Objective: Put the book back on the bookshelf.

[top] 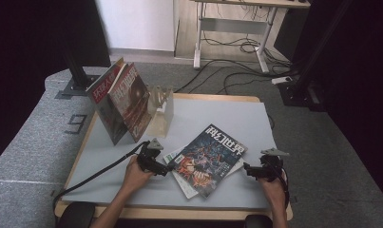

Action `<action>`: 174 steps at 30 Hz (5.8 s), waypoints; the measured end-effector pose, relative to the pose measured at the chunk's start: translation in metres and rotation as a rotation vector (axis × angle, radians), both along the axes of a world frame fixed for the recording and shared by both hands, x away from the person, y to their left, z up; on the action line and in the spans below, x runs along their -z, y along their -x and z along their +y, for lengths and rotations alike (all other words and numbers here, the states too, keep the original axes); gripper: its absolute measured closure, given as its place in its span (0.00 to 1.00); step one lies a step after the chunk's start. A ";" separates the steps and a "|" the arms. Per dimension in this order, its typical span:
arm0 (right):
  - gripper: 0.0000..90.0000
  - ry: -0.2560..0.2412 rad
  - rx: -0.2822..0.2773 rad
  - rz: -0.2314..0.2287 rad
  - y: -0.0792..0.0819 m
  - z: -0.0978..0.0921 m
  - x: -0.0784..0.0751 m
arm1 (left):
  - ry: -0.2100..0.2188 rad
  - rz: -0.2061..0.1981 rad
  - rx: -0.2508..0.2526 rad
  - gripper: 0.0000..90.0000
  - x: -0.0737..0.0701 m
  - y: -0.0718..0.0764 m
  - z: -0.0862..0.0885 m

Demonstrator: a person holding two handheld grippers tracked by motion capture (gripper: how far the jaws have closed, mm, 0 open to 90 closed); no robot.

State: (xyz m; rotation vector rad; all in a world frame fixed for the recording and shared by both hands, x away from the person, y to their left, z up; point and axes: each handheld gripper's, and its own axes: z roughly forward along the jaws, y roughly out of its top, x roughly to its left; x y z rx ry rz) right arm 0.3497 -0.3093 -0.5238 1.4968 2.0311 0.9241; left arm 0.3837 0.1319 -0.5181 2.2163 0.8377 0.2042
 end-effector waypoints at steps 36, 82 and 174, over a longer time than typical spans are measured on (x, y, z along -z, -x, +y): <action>0.01 -0.134 -0.126 0.079 -0.019 0.026 -0.007 | -0.004 -0.067 0.010 0.06 -0.009 -0.007 -0.021; 0.26 -0.188 -0.133 0.093 -0.058 0.040 -0.028 | 0.008 -0.044 0.019 0.08 -0.004 -0.008 -0.024; 0.90 -0.037 -0.358 -0.288 -0.017 0.107 -0.164 | 0.137 0.122 0.165 0.34 -0.040 -0.036 -0.049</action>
